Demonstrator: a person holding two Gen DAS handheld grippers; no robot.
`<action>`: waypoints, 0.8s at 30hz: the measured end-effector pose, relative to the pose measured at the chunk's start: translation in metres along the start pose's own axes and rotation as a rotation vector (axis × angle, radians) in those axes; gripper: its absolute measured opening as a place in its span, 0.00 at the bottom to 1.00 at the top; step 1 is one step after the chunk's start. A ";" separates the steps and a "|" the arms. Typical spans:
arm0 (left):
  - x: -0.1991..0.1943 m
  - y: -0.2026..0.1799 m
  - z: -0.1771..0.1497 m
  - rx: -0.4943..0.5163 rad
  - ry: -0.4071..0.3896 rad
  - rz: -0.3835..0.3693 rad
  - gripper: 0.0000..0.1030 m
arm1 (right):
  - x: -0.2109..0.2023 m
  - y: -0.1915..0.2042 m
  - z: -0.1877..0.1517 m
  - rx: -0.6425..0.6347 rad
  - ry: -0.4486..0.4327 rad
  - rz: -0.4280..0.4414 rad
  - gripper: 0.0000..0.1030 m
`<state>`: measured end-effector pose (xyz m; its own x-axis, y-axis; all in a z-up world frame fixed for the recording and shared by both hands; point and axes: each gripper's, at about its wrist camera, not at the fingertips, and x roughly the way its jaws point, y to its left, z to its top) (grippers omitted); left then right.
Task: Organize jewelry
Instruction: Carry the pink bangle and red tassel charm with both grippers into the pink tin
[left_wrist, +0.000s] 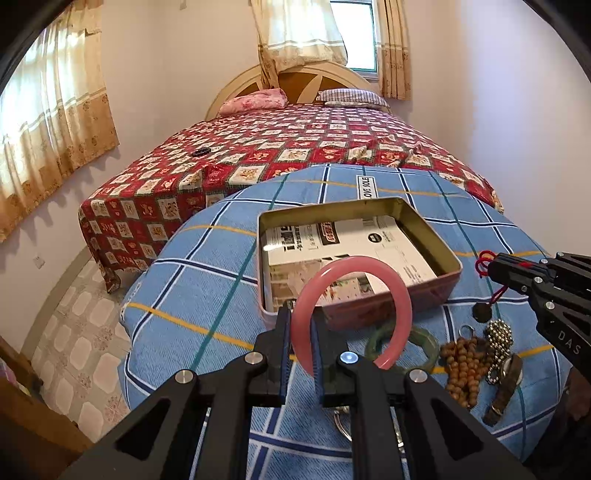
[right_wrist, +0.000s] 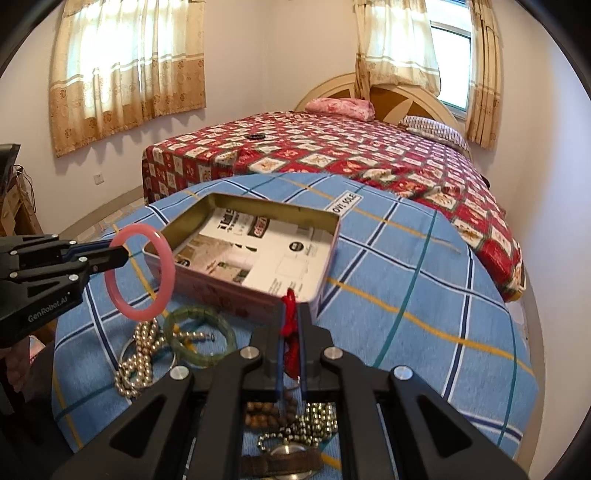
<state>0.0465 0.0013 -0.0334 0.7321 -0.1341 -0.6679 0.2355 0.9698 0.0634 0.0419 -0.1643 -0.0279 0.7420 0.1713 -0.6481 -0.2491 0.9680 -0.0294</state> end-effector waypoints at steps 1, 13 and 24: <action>0.001 0.001 0.002 0.000 -0.001 0.002 0.09 | 0.000 0.000 0.002 -0.005 -0.003 0.000 0.07; 0.022 0.007 0.037 0.015 -0.026 0.040 0.09 | 0.018 0.001 0.036 -0.045 -0.031 -0.003 0.07; 0.051 0.012 0.066 0.034 -0.017 0.075 0.09 | 0.043 -0.001 0.063 -0.069 -0.038 -0.021 0.07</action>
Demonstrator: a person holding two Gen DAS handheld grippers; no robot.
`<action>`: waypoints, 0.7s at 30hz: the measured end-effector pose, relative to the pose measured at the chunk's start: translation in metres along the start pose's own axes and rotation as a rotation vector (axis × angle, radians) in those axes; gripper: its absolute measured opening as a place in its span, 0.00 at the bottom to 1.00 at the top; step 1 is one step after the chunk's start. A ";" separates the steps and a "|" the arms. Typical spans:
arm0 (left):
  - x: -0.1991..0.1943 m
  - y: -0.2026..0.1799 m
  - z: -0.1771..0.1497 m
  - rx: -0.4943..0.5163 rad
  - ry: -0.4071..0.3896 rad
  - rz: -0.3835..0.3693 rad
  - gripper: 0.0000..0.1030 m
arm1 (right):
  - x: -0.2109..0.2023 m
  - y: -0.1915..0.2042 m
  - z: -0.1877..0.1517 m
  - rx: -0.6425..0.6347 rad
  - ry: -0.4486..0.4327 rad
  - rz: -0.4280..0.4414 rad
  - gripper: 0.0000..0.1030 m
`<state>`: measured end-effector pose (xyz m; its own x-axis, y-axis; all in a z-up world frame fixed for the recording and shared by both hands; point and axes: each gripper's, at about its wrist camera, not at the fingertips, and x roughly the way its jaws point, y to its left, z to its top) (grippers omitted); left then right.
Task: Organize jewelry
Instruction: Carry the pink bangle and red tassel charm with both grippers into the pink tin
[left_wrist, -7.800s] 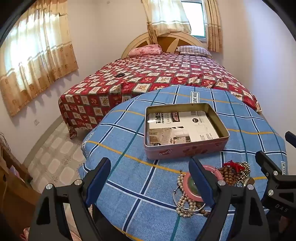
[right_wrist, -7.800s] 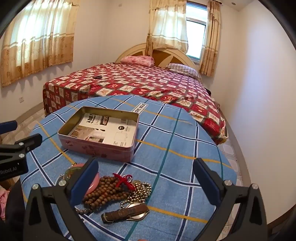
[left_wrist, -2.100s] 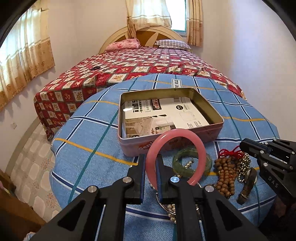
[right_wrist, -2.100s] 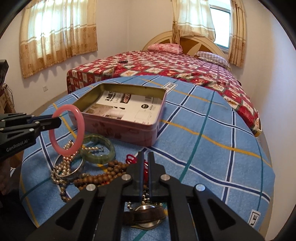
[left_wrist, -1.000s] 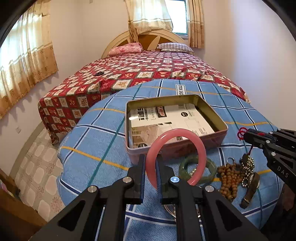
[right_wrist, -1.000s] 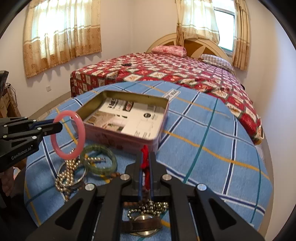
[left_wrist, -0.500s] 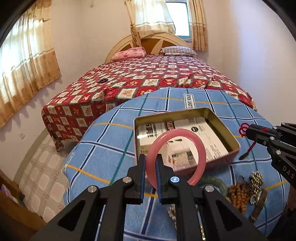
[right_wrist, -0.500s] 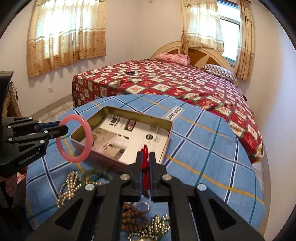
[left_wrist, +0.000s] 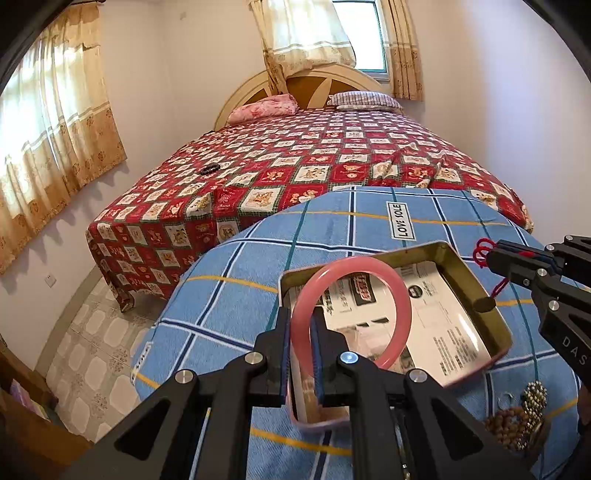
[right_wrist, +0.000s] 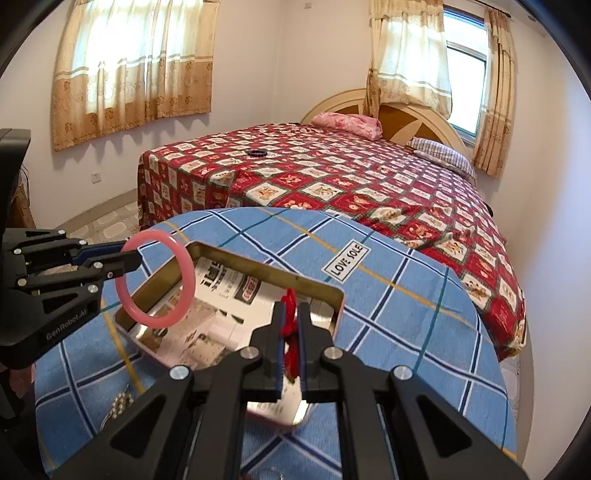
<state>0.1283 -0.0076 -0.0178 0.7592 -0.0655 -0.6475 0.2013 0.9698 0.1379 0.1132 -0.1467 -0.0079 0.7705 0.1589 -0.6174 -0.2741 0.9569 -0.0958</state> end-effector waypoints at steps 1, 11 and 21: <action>0.002 0.000 0.002 0.003 0.001 0.003 0.09 | 0.003 -0.001 0.002 -0.002 0.001 -0.003 0.07; 0.035 -0.003 0.013 0.029 0.039 0.014 0.10 | 0.029 -0.002 0.010 0.000 0.025 -0.008 0.07; 0.058 -0.008 0.011 0.047 0.078 0.020 0.10 | 0.048 -0.003 0.007 0.004 0.064 -0.003 0.07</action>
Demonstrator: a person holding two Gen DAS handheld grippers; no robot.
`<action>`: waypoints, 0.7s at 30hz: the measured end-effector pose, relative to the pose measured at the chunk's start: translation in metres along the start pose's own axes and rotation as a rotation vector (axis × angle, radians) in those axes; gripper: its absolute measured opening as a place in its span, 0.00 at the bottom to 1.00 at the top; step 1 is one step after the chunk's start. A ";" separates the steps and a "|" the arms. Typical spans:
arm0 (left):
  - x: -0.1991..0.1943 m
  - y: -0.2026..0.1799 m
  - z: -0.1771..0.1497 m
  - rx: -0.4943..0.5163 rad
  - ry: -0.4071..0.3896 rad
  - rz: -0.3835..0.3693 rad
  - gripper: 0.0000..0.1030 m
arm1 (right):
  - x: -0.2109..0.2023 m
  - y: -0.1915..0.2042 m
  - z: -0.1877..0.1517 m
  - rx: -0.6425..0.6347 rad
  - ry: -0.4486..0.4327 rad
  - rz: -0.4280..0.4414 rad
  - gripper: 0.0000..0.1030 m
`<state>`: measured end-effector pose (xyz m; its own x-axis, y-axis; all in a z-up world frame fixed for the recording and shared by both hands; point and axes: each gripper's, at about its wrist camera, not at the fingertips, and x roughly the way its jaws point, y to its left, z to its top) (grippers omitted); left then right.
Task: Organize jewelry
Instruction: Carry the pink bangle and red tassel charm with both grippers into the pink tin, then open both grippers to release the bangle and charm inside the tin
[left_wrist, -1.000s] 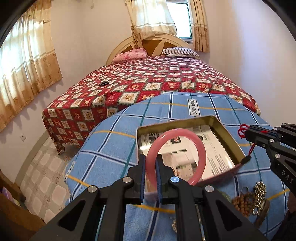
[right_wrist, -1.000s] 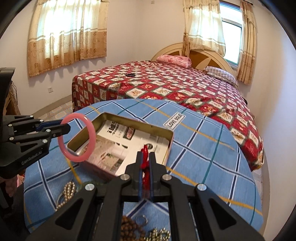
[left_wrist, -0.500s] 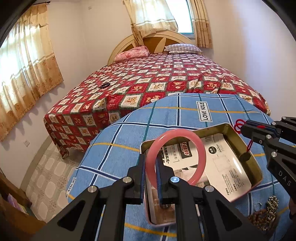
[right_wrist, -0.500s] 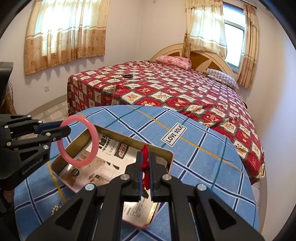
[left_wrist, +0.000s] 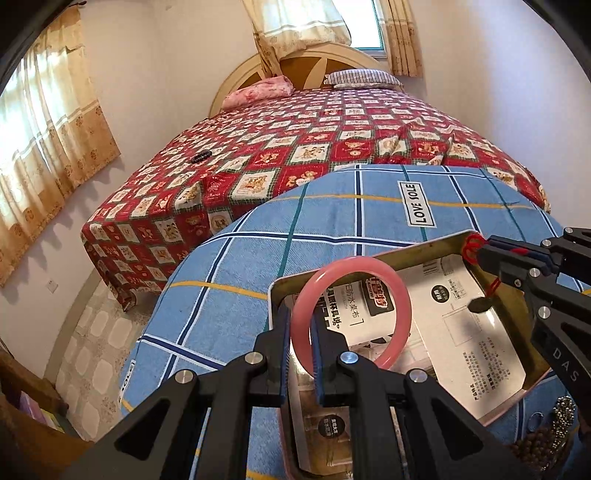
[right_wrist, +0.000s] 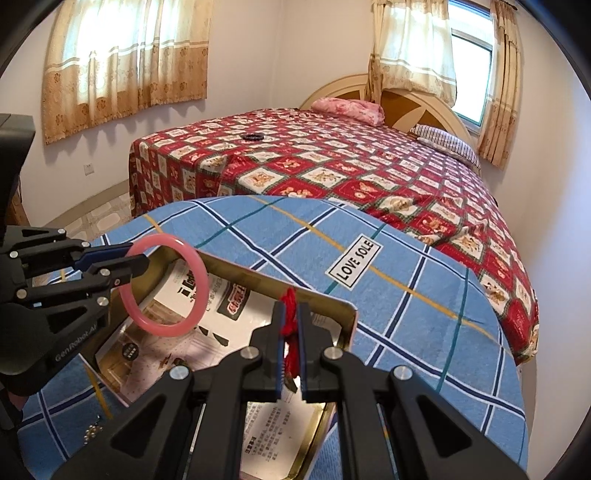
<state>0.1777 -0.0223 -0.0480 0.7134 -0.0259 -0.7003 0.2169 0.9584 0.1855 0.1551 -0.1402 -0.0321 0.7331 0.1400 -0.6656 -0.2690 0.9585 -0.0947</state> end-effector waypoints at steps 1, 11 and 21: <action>0.001 0.000 0.000 0.002 0.001 0.001 0.10 | 0.001 0.000 0.000 0.001 0.002 0.000 0.07; 0.012 -0.005 -0.002 0.018 0.023 0.005 0.10 | 0.009 0.000 -0.004 -0.008 0.021 -0.005 0.07; 0.015 -0.008 -0.003 0.025 0.030 -0.002 0.11 | 0.011 0.000 -0.006 -0.013 0.028 -0.015 0.08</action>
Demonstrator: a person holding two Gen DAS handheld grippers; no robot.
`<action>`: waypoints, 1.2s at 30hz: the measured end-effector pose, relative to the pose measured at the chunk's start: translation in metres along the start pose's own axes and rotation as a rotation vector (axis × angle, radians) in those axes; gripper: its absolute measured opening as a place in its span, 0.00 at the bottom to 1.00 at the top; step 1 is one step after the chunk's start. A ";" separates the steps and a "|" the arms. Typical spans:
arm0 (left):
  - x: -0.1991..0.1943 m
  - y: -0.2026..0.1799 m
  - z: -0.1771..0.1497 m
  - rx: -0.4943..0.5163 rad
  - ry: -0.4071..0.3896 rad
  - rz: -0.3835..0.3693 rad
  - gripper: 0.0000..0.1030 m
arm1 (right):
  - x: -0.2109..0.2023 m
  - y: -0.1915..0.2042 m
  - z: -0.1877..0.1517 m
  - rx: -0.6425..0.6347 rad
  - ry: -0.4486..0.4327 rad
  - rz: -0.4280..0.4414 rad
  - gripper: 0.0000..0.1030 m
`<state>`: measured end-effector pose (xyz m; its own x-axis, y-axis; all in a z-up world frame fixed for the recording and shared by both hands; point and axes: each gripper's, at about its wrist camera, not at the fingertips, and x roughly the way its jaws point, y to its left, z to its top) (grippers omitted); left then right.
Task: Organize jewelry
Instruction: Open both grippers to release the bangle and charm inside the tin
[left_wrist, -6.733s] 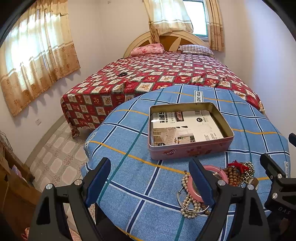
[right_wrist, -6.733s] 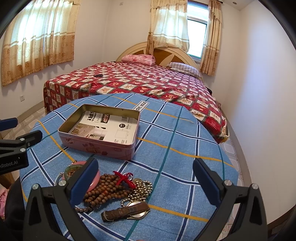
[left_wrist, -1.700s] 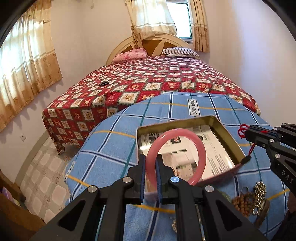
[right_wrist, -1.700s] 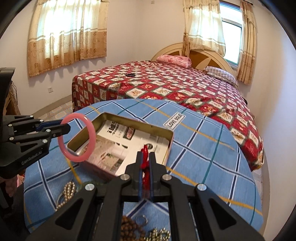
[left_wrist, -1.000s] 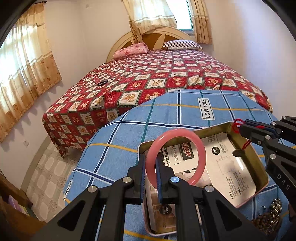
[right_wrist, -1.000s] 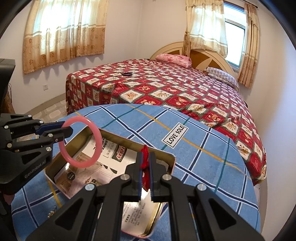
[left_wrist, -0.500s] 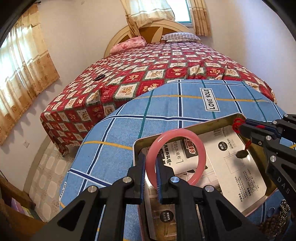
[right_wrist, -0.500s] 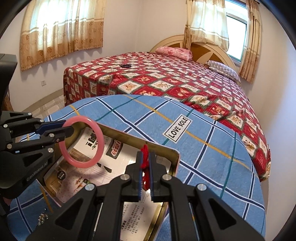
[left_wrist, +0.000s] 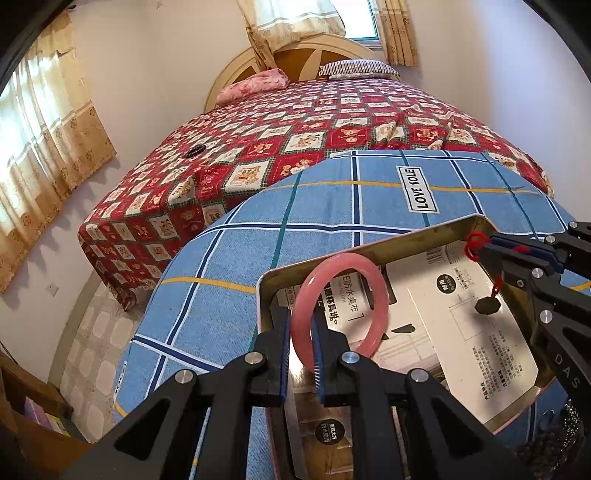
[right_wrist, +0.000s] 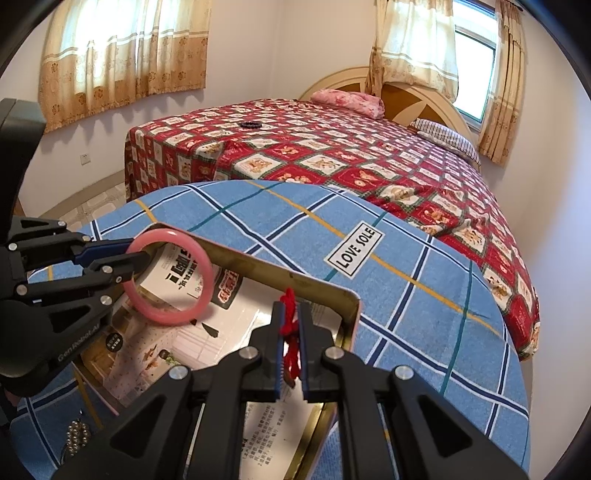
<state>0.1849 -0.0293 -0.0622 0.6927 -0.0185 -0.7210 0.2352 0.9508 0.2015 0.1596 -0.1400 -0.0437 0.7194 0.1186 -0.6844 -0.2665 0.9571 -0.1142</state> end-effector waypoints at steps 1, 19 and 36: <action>0.000 0.000 0.000 0.000 0.001 -0.002 0.11 | 0.000 0.000 0.000 0.001 0.000 0.001 0.08; -0.019 0.000 0.001 0.003 -0.046 0.053 0.67 | -0.013 -0.008 -0.008 0.039 -0.029 -0.033 0.55; -0.028 0.004 -0.009 -0.017 -0.034 0.060 0.67 | -0.022 -0.003 -0.013 0.029 -0.028 -0.038 0.60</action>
<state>0.1603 -0.0226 -0.0476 0.7279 0.0281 -0.6851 0.1814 0.9557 0.2319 0.1357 -0.1490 -0.0377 0.7464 0.0886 -0.6596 -0.2197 0.9683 -0.1186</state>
